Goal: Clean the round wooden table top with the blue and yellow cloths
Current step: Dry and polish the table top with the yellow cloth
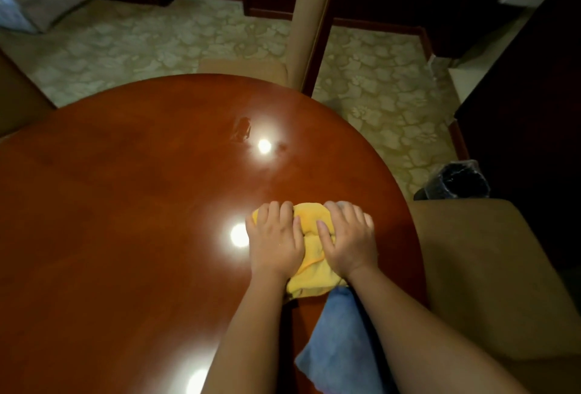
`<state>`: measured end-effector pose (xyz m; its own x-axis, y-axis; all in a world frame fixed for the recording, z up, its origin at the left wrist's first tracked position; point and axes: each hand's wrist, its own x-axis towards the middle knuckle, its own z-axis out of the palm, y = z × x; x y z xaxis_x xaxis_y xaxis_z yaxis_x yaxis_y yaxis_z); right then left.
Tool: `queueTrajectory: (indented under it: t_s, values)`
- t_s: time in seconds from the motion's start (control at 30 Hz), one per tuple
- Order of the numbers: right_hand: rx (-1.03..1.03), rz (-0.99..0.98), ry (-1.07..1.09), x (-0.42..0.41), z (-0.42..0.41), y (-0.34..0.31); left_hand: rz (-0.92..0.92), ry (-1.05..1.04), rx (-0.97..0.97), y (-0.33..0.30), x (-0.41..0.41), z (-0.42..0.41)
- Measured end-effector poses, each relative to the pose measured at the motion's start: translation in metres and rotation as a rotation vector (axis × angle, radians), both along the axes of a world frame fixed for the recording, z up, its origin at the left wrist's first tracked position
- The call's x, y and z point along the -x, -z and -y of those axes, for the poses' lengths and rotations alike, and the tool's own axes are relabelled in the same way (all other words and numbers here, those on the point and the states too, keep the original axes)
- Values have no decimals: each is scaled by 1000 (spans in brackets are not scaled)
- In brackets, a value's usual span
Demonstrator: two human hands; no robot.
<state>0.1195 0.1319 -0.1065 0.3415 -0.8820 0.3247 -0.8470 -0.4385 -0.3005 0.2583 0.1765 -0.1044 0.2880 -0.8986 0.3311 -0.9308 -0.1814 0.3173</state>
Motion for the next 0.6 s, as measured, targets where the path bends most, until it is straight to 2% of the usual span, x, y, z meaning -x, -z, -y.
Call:
queueTrajectory:
  t_s: [0.23,0.6]
  values:
    - [41,5,-13,-16,64,2,39,-92,-6,-2,-6,60]
    - [47,2,1,-54,205,4,56,-131,17,0,-38,201]
